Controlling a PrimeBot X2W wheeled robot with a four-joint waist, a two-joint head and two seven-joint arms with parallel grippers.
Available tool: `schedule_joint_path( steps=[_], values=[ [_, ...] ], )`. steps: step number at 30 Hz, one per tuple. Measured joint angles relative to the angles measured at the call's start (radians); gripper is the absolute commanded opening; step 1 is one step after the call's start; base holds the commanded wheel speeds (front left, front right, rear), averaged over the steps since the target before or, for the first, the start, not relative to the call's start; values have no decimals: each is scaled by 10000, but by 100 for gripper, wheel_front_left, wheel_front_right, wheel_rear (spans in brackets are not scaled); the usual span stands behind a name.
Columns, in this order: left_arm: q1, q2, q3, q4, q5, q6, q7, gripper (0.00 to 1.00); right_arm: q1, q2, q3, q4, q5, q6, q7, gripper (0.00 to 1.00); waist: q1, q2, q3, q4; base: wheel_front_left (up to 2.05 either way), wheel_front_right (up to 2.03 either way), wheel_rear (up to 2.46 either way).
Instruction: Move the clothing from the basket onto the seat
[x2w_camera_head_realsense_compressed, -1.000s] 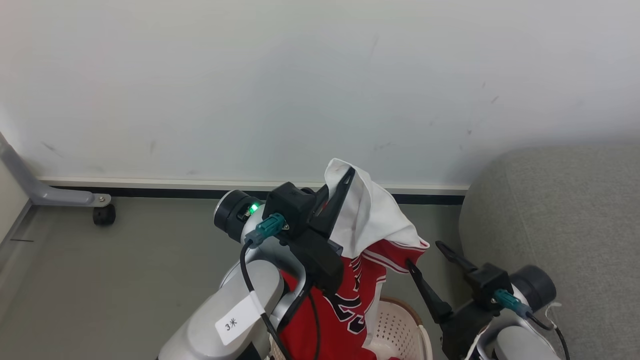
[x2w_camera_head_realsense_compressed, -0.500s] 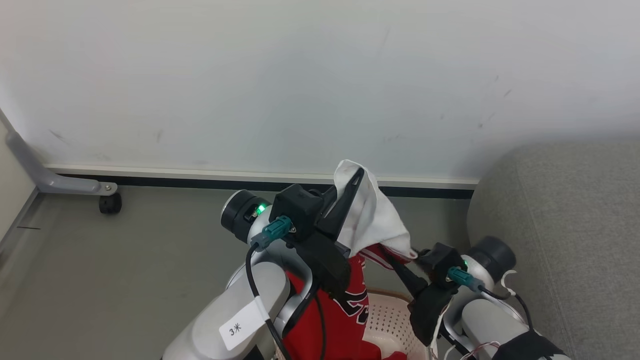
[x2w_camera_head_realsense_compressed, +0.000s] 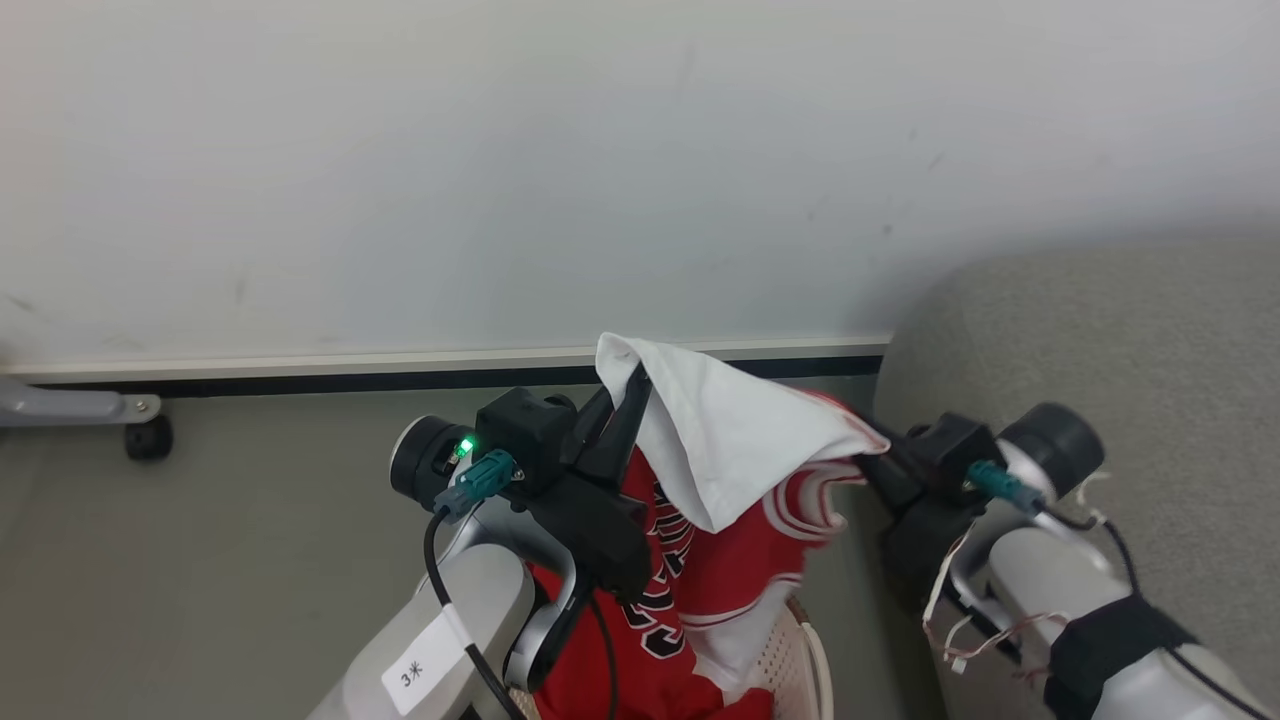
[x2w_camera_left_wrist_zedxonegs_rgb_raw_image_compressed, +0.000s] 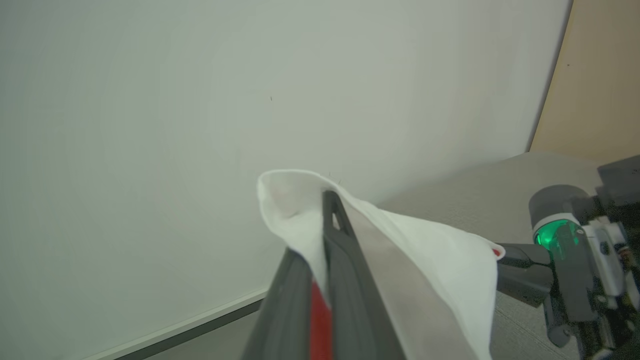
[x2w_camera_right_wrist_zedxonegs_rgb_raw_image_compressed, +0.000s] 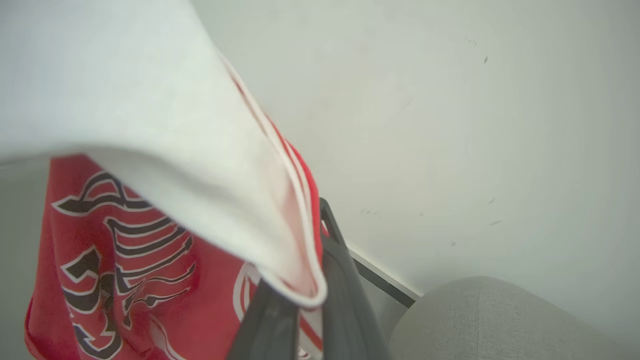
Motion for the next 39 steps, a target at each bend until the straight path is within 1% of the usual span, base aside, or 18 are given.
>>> schedule_joint_path(
  steps=[1,2,8,17,25,30,36,39],
  values=[
    [44,8,23,-15,-10,0,-15,98,-91,-102,-58,-81,25,0,0,0,0,0,2,-92,0,0,0],
    [95,4,44,-21,-27,4,-63,100,-178,-188,-127,-169,27,0,-2,0,0,0,4,-186,0,0,0],
    [483,6,59,-75,-63,15,-211,100,-398,-880,-568,-757,111,0,0,0,0,0,2,-781,0,0,0],
    [1090,61,-12,-295,-63,-8,-418,100,-571,-1724,-1220,-1939,123,-35,0,0,0,0,1,-1804,0,0,0],
    [1769,92,-305,-464,-38,-15,-456,100,-406,-2650,-1753,-2782,194,-389,-2,0,0,0,41,-2788,0,0,0],
    [2005,136,-485,-637,92,-17,-527,100,-152,-2949,-1958,-3492,286,-556,12,0,-1,0,138,-3381,0,0,0],
    [2080,134,-681,-784,221,-17,-527,100,-75,-3306,-2173,-3967,545,-554,132,0,-1,0,397,-3834,0,0,0],
    [2030,134,-777,-846,334,-17,-527,100,-93,-3329,-2228,-4103,671,-543,268,0,0,0,676,-3961,0,0,0]
  ],
)
